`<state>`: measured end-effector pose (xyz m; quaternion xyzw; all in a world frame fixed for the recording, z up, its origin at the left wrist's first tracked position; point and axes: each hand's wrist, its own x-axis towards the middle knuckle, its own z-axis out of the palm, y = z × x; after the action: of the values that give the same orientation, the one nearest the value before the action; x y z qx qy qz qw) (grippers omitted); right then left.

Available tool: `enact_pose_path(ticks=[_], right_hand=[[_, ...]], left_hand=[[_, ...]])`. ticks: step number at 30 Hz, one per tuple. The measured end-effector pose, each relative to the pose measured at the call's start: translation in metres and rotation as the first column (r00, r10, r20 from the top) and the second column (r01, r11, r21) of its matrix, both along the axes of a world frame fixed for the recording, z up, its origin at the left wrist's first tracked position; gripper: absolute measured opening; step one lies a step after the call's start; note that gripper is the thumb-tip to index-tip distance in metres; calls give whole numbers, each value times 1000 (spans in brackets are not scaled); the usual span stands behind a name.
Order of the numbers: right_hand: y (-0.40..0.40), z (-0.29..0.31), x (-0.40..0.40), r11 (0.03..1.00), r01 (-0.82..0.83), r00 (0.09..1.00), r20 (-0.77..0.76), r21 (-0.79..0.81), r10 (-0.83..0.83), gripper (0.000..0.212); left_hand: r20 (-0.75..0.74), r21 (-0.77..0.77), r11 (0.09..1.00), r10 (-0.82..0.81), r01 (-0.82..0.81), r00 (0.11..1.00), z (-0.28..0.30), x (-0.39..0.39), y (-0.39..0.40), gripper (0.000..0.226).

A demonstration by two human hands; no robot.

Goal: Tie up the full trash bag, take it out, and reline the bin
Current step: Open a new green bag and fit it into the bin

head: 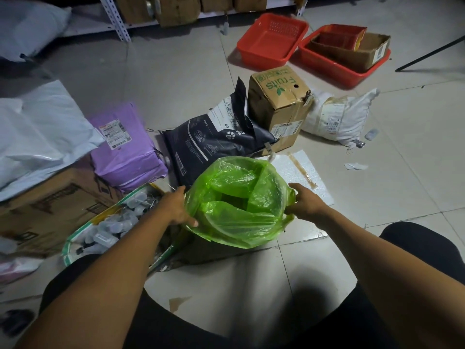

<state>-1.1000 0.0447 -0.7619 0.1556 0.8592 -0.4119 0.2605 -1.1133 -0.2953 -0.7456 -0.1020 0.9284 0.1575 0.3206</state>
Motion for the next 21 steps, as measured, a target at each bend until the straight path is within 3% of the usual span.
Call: enact_pose_path(ticks=[2,4,8,14,16,19,21], right_hand=[[1,4,-1,984,109,992,85,-142,-98,73],[-2,4,2,985,66,991,127,-157,-47,69],[-13,-7,12,994,-105,987,122,23,102,60],[-15,-21,12,888,-287,950,-9,358,311,52],[-13,-25,12,886,-246,957,-45,392,285,44],[-13,-31,14,905,-230,971,26,359,236,46],[-12,-33,13,933,-214,977,64,291,204,55]], left_hand=[[-79,-61,998,27,-32,997,4,-2,-2,99],[-68,-75,997,17,-22,998,5,0,-1,76],[58,-69,997,-22,26,998,-4,14,7,62],[-30,-79,995,60,-62,998,-16,19,13,53],[-37,-48,993,110,-112,993,-17,16,14,41],[-23,98,961,263,-260,964,-23,15,16,14],[2,163,937,314,-310,950,-23,13,16,18]])
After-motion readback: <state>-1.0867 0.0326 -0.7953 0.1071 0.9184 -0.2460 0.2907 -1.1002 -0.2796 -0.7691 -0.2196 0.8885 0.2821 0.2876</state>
